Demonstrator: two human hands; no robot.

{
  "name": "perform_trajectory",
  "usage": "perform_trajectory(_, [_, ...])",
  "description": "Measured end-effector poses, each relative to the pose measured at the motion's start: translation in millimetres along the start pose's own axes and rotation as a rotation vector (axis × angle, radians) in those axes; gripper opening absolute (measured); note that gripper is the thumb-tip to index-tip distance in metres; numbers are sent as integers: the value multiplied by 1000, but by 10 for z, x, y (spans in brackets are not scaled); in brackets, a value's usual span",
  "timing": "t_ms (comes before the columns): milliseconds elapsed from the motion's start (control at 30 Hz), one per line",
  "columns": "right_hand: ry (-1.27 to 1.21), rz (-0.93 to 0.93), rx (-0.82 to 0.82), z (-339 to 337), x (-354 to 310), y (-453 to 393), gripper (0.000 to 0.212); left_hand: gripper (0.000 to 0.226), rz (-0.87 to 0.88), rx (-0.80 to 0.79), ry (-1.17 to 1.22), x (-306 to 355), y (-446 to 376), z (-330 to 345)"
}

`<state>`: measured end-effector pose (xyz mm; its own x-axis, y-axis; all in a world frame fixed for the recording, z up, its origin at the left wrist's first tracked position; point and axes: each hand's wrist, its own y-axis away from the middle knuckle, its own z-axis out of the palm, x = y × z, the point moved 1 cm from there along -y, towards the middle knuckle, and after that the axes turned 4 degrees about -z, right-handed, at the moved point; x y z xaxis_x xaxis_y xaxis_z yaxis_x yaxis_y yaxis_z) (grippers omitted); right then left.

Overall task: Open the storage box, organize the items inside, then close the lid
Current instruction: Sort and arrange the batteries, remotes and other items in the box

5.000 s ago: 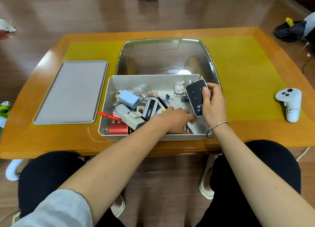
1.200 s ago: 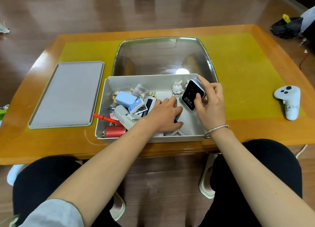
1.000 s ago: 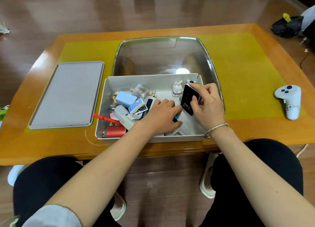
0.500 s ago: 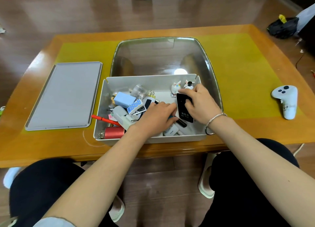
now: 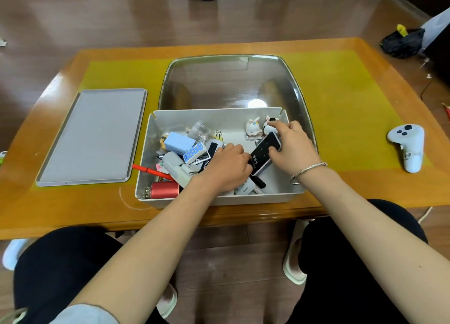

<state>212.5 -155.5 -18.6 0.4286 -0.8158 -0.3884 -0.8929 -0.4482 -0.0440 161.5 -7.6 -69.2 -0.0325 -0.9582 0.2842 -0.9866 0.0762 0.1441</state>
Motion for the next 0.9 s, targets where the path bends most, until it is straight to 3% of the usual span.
perform_trajectory(100, [70,-5,-213,-74,56,-36,51,44,-20,1,-37,7,-32,-1])
perform_trajectory(233, [150,-63,-305,-129,23,-37,49,45,-7,-21,-89,28,-47,-34])
perform_trajectory(500, [285,-82,-165,-159,93,-8,64,44,48,-30,-126,19,-41,-95])
perform_trajectory(633, [416,-149,-191,-225,150,-20,80,33,75,-29,-106,17,-48,-95])
perform_trajectory(767, [607,-211,-194,-262,160,-66,78,17,45,-31,-47,28,-33,-82])
perform_trajectory(900, [571,-222,-157,-244,163,-85,76,17,76,18,-25,-18,-25,-57])
